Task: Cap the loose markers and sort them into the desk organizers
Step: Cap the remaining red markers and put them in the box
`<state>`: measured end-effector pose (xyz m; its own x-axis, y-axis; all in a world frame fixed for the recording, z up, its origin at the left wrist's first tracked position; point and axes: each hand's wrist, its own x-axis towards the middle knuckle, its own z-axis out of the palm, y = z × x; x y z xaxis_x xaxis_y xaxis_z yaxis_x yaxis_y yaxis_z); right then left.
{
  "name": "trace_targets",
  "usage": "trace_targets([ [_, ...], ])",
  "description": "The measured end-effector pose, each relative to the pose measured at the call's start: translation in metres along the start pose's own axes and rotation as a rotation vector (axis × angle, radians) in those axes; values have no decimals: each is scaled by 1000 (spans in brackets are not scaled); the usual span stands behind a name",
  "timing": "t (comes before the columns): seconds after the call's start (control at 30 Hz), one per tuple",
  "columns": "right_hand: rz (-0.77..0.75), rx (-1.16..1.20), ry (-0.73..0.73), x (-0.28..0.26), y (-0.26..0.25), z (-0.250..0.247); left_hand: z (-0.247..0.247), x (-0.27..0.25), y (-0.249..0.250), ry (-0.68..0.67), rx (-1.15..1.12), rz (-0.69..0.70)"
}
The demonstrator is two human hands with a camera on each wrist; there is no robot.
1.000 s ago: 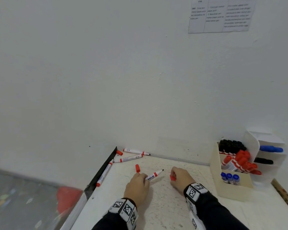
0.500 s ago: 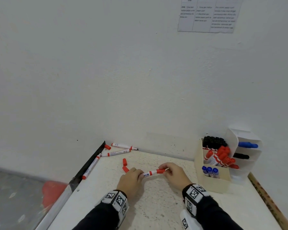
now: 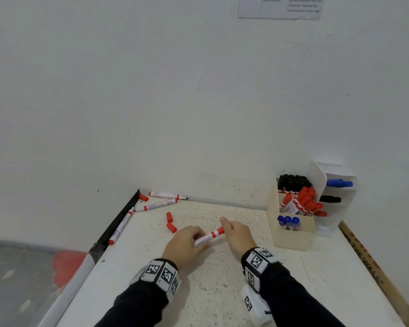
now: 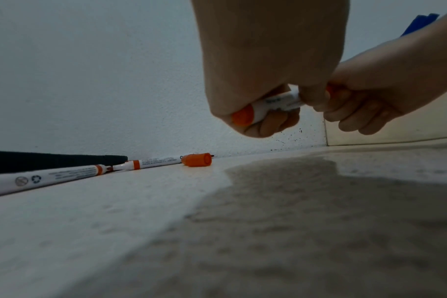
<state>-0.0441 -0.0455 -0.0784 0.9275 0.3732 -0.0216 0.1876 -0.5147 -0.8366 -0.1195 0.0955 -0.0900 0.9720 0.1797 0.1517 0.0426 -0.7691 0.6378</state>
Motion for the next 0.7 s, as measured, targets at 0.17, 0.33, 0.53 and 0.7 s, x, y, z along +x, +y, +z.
trace_targets([
  [0.17,43,2,28,2,2,1,6,1,4,11,44,17],
  [0.33,27,-52,15,1,-1,4,7,1,1,-121,-111,-15],
  [0.53,-101,101,0,-3,-8,14,-4,-2,0,-267,-543,-205],
  [0.7,-127,137,6,-2,-5,14,-2,0,2,-270,-567,-223],
])
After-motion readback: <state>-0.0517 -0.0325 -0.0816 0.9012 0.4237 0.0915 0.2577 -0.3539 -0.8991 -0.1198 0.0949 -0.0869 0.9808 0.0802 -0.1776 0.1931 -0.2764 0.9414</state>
